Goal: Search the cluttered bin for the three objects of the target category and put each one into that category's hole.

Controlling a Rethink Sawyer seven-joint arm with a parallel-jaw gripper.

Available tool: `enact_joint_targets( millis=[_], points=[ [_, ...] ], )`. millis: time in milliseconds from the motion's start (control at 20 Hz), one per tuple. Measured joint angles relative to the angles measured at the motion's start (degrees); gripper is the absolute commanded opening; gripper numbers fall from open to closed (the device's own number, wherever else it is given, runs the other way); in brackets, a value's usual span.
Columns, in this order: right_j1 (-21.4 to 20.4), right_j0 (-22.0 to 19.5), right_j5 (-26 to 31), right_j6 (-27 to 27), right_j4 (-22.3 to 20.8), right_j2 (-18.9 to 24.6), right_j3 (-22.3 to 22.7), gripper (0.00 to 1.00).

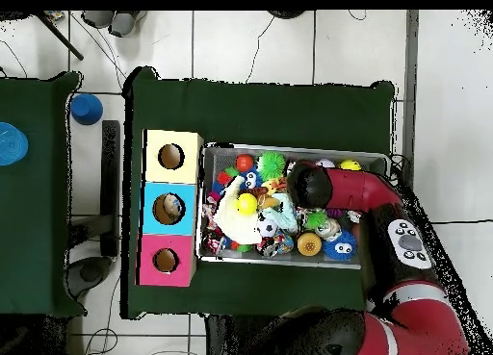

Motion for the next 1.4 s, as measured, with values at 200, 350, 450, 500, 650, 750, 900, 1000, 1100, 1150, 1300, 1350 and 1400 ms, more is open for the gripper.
enact_joint_targets(
  millis=[200, 350, 450, 500, 650, 750, 900, 1000, 1100, 1150, 1300, 1350, 1400],
  points=[
    [-0.4, 0.0, 2.3, 0.0, 0.0, 0.0, -0.1, 1.00],
    [-0.7, 0.0, 4.3, 0.0, 0.0, 0.1, -0.4, 1.00],
    [-0.8, 0.0, 5.3, 0.0, 0.0, 0.1, -0.5, 1.00],
    [-0.8, 0.0, 5.9, 0.0, 0.0, 0.1, -0.6, 1.00],
    [-1.0, 0.0, 6.9, 0.0, 0.0, 0.2, -0.8, 1.00],
    [-1.0, 0.0, 7.0, 0.0, 0.0, 0.3, -0.9, 0.00],
    [-1.1, 0.0, 7.0, 0.0, 0.0, 0.3, -0.9, 0.00],
    [-1.1, 0.0, 7.0, 0.0, 0.0, 0.3, -0.9, 0.00],
    [-1.2, 0.0, 7.0, 0.0, 0.0, 0.3, -0.9, 0.00],
    [-1.2, 0.0, 7.0, 0.0, 0.0, 0.3, -0.9, 0.00],
    [-1.2, 0.0, 7.0, 0.0, 0.0, 0.3, -0.9, 0.00],
    [-1.2, 0.0, 7.0, 0.0, 0.0, 0.3, -0.9, 0.00],
    [-1.2, 0.0, 7.0, 0.0, 0.0, 0.3, -0.9, 0.00]
  ],
)
